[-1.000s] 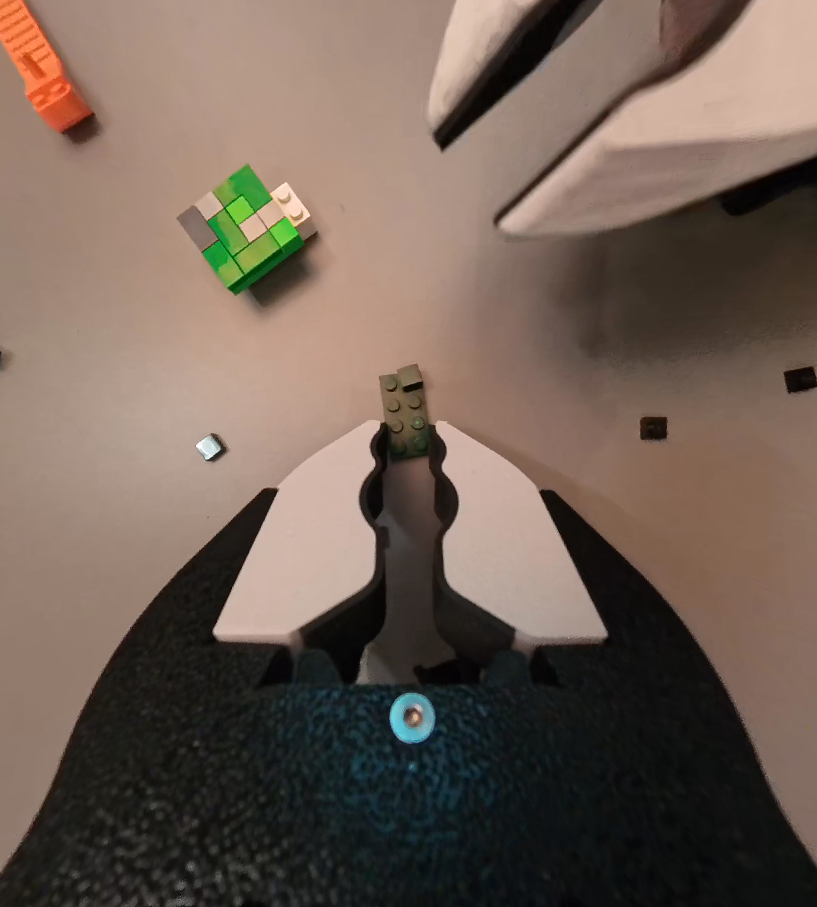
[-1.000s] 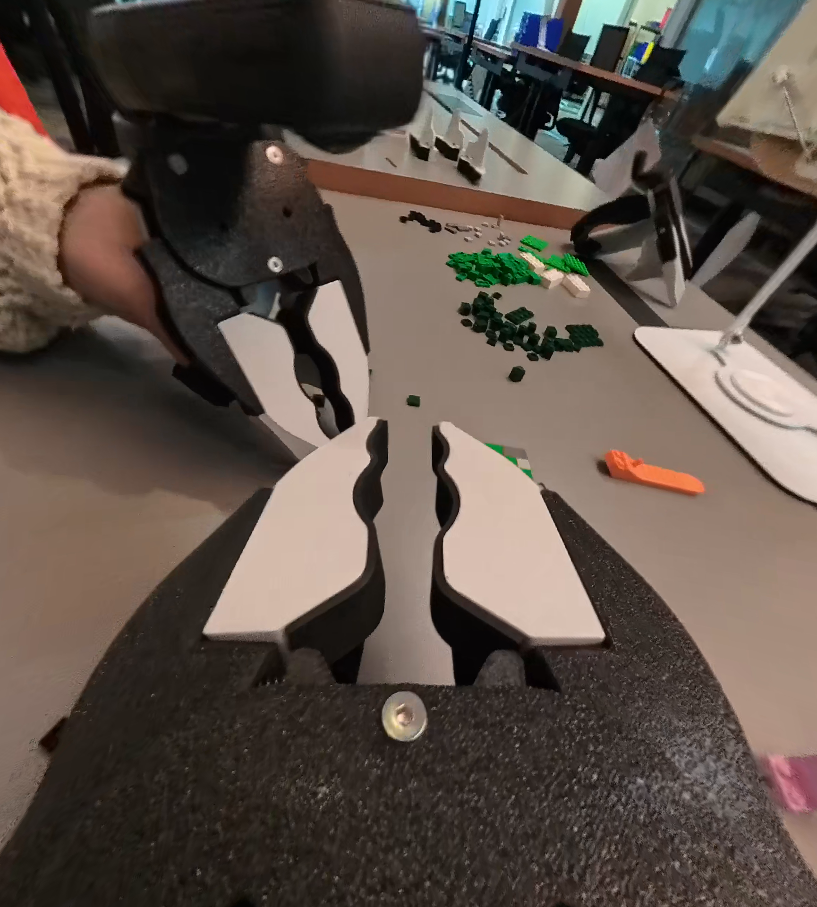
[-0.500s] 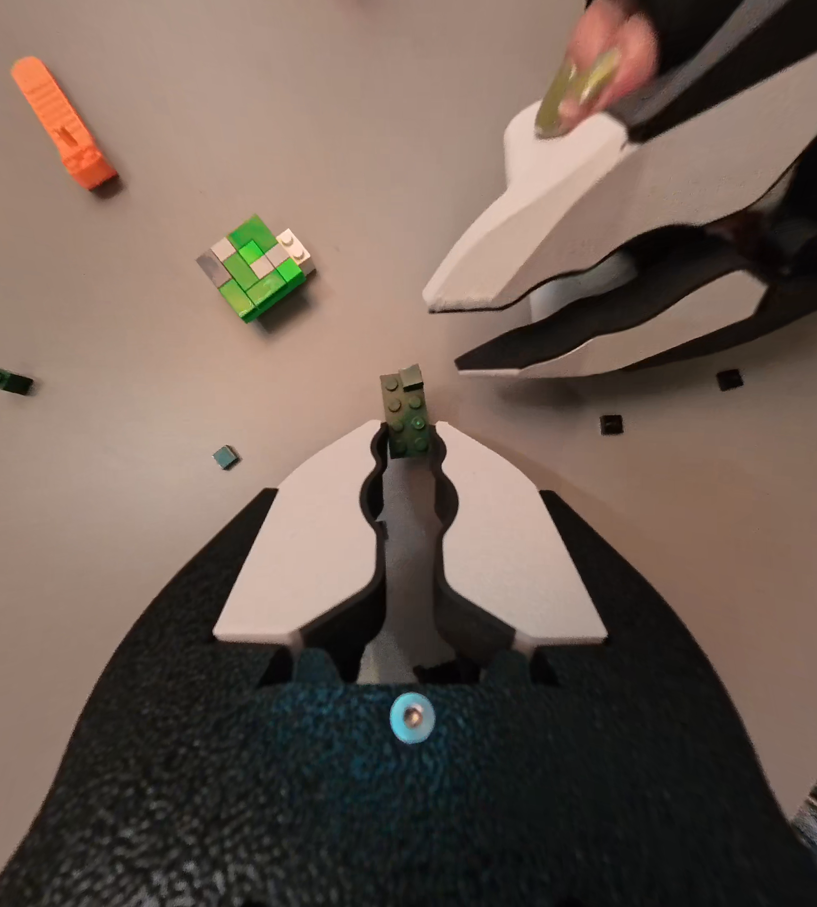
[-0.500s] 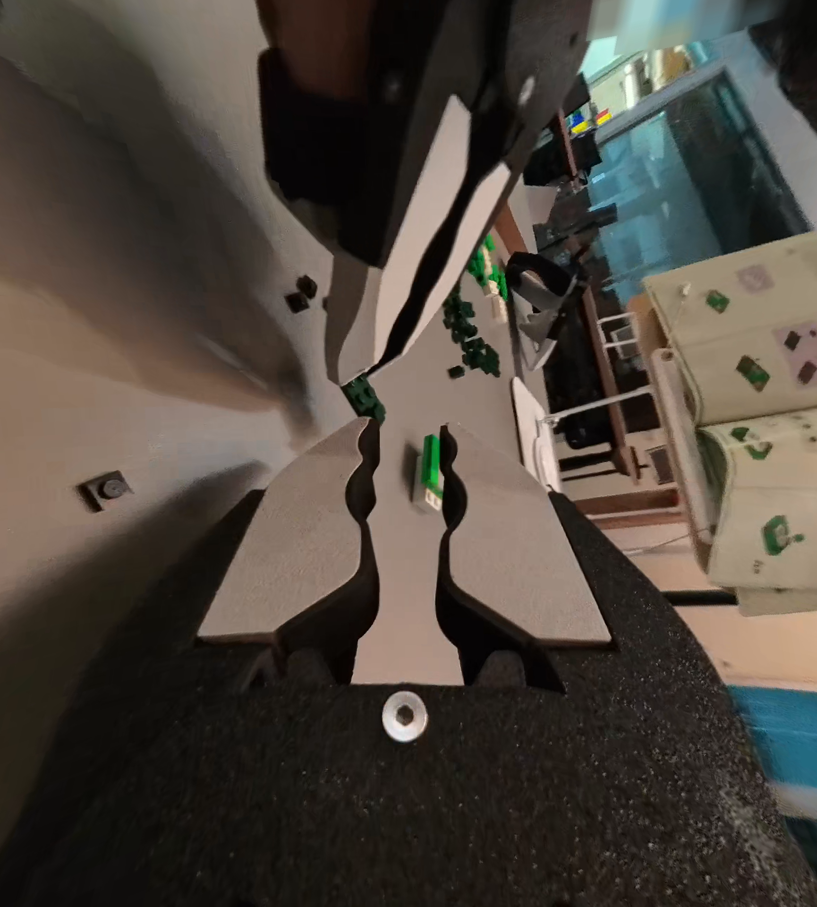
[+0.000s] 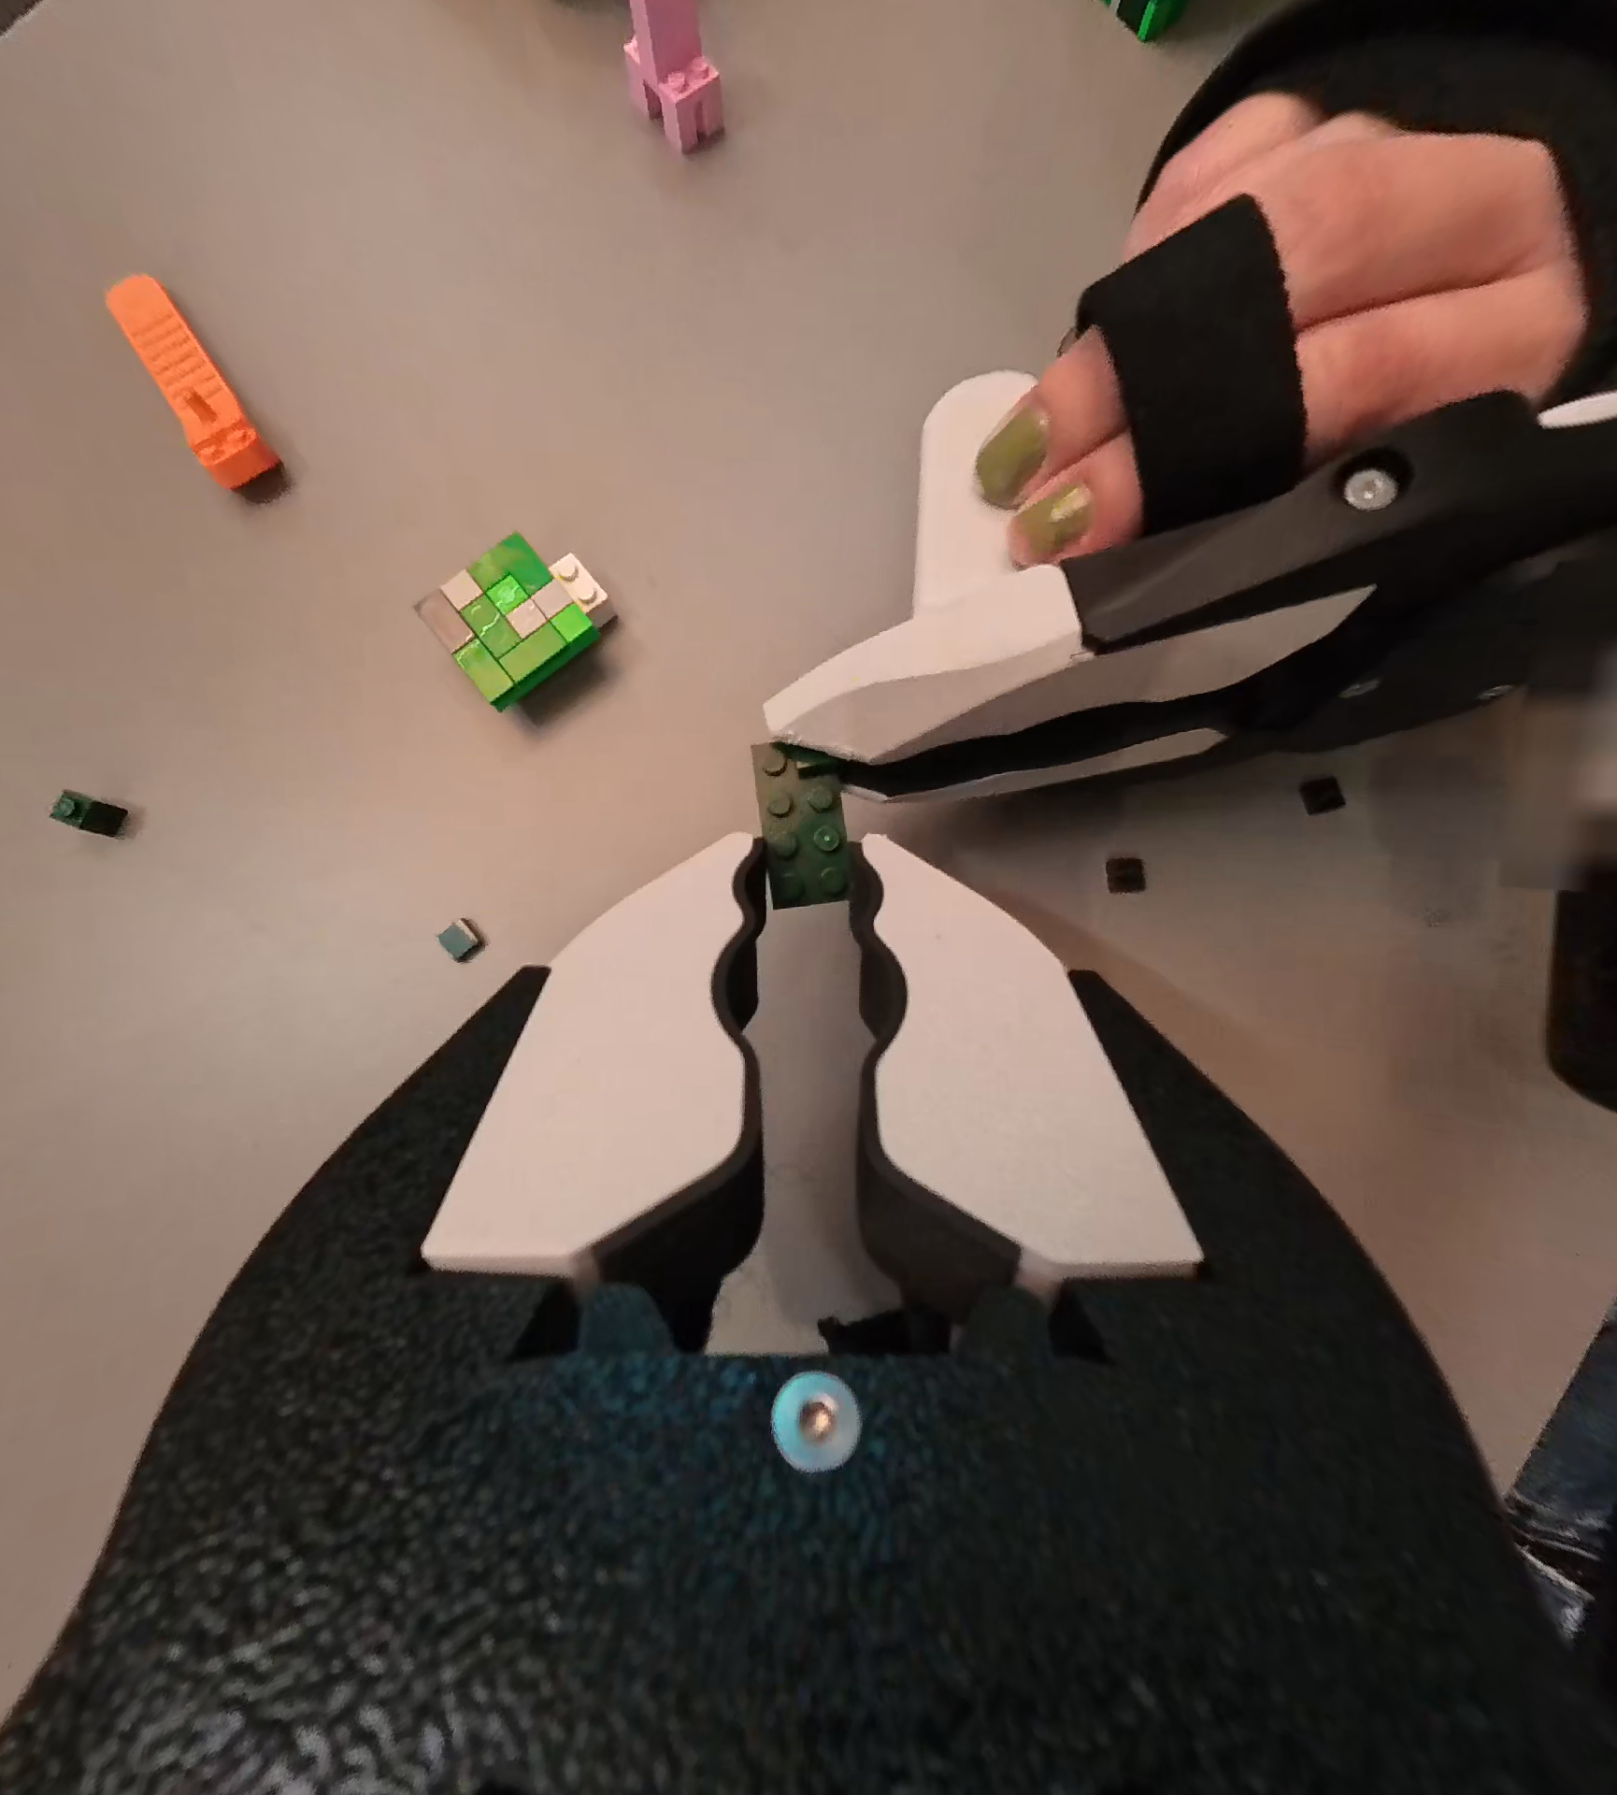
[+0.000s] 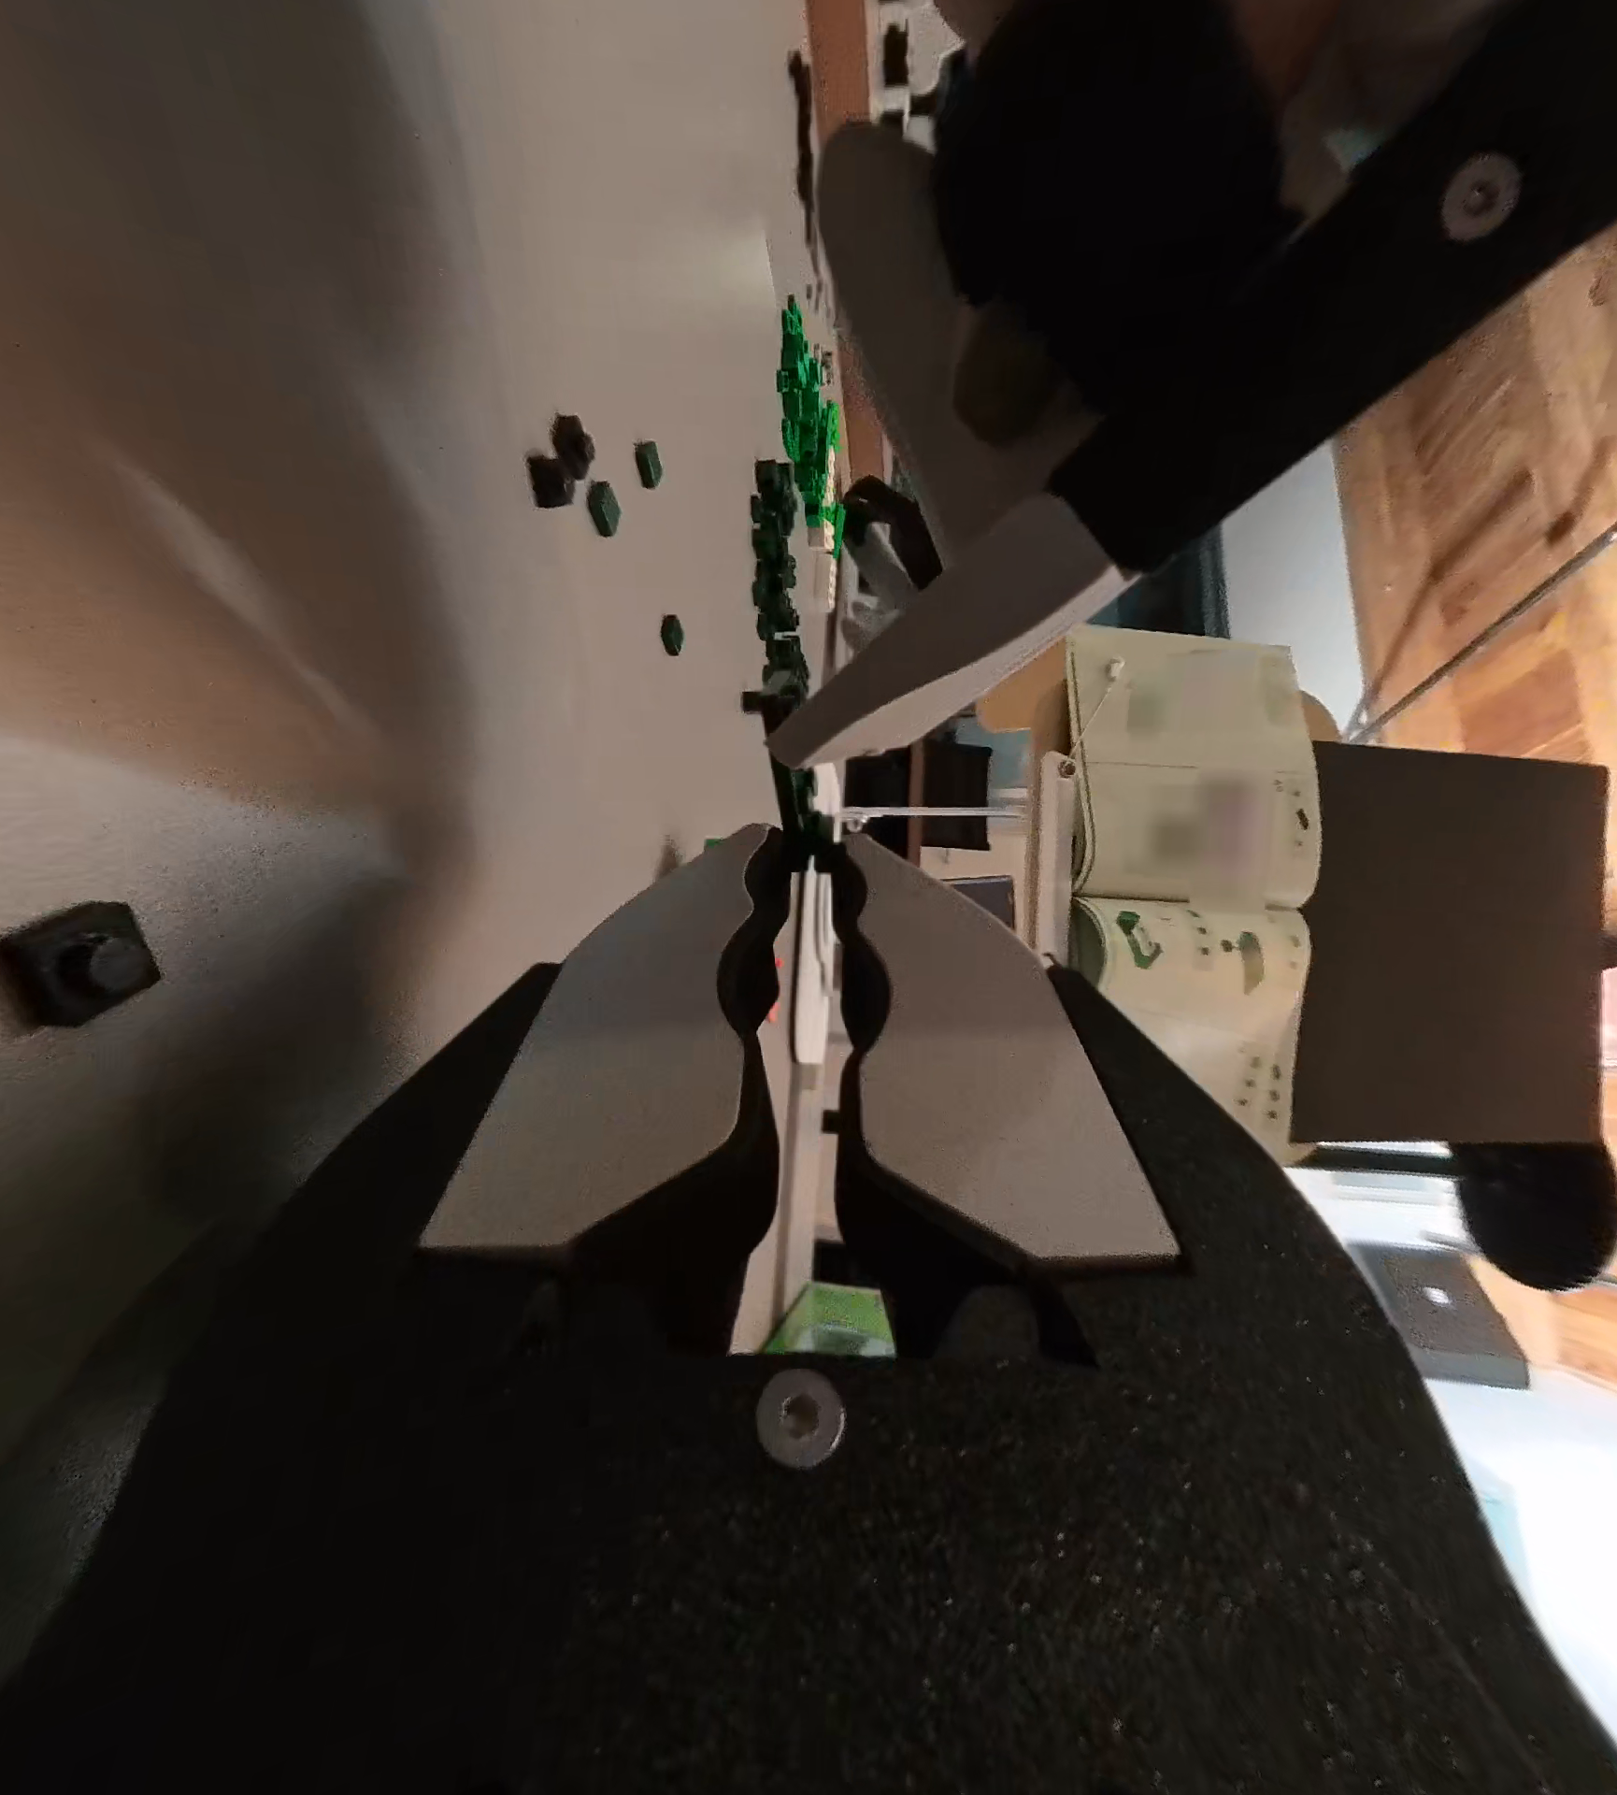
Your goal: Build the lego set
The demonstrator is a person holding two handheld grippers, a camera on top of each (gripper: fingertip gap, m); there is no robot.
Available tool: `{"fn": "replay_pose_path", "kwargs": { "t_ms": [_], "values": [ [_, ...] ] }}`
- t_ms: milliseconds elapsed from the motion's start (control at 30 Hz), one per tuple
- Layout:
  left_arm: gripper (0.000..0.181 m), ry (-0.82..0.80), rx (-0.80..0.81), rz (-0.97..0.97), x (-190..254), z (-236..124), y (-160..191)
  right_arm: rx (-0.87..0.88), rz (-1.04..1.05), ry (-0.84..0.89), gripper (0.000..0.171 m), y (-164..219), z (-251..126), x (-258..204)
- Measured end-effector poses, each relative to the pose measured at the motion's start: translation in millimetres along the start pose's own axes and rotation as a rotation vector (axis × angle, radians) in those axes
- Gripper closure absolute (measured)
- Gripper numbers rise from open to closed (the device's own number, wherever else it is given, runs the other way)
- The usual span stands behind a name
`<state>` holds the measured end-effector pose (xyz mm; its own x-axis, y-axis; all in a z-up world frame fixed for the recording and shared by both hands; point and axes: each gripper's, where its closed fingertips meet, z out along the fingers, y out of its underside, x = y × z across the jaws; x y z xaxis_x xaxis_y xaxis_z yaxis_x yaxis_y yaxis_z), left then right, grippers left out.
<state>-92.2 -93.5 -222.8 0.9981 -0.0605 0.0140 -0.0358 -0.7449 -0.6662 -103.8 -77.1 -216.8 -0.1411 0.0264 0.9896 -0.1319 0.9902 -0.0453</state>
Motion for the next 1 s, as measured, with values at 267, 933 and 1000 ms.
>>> {"fn": "replay_pose_path", "kwargs": {
  "t_ms": [267,933,1000],
  "values": [
    [0.166,0.016,-0.012,-0.014,1,5,3,-0.031,-0.098,-0.029,0.164,1,-1,-3],
    [0.168,-0.068,0.223,0.507,22,4,-19,0.156,0.597,-0.361,0.164,6,-24,-5],
    [0.17,-0.073,0.229,0.527,22,3,-19,0.161,0.623,-0.38,0.164,5,-25,-6]
  ]
}}
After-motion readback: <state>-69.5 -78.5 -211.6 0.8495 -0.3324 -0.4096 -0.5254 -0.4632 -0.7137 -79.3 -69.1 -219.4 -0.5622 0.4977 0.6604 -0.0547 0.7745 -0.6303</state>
